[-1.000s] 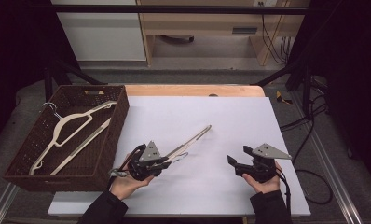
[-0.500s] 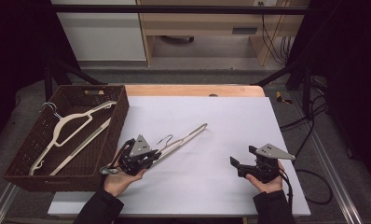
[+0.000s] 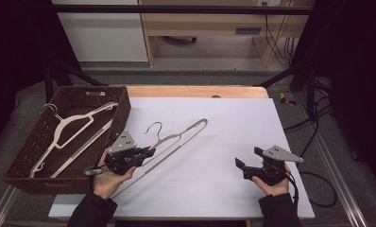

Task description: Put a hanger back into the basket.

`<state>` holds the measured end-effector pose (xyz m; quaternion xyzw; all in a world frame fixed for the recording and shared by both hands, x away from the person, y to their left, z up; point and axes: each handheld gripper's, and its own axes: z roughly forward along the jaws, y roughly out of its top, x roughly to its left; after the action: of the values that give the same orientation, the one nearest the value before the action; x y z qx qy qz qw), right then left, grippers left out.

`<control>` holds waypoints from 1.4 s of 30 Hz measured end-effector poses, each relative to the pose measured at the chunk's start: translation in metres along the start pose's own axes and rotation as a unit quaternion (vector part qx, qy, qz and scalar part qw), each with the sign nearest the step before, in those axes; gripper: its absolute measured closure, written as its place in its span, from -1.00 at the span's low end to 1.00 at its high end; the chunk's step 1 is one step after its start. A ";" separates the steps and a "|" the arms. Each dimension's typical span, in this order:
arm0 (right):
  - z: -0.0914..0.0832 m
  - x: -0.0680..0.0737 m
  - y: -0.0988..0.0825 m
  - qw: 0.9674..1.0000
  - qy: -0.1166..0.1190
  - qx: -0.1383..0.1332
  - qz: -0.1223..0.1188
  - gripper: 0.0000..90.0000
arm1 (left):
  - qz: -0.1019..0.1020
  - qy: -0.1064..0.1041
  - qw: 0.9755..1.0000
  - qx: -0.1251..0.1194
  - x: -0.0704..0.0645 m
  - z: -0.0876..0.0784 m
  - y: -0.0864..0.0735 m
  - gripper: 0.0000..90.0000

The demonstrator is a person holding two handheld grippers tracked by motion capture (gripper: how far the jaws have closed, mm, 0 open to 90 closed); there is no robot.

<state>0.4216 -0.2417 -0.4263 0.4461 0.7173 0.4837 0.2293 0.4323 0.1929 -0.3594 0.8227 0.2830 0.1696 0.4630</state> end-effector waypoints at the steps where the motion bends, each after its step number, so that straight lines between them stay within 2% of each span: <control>1: -0.001 -0.001 0.000 1.000 -0.002 -0.001 -0.002 -0.70 | 0.002 -0.001 1.000 -0.005 -0.001 -0.004 0.002 0.91; 6: -0.005 -0.002 0.003 1.000 -0.004 -0.010 0.002 -0.71 | 0.010 -0.005 0.999 -0.030 -0.004 -0.026 0.016 0.91; 10: -0.007 -0.002 0.004 1.000 -0.005 -0.013 0.003 -0.71 | 0.014 -0.001 0.999 -0.047 0.001 -0.045 0.029 0.91; 16: -0.011 -0.003 0.006 1.000 -0.005 -0.024 0.000 -0.75 | 0.013 0.013 0.998 -0.057 0.021 -0.075 0.052 0.91; 23: -0.011 -0.003 0.007 1.000 -0.006 -0.026 -0.006 -0.81 | 0.010 0.033 0.998 -0.059 0.054 -0.109 0.070 0.91; 27: -0.013 -0.002 0.008 0.999 -0.011 -0.029 -0.011 -0.86 | 0.003 0.040 0.997 -0.062 0.073 -0.121 0.072 0.91; 33: -0.014 -0.002 0.008 0.999 -0.012 -0.032 -0.017 -0.89 | -0.012 0.047 0.997 -0.061 0.105 -0.131 0.065 0.91; 36: -0.013 -0.002 0.008 0.999 -0.012 -0.030 -0.015 -0.90 | -0.013 0.060 0.997 -0.054 0.121 -0.135 0.060 0.91; 42: -0.013 -0.002 0.009 0.999 -0.011 -0.031 -0.017 -0.90 | -0.024 0.073 0.996 -0.038 0.149 -0.142 0.046 0.91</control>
<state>0.4167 -0.2488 -0.4133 0.4323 0.7065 0.4968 0.2592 0.4862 0.3620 -0.2443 0.7829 0.3291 0.2284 0.4760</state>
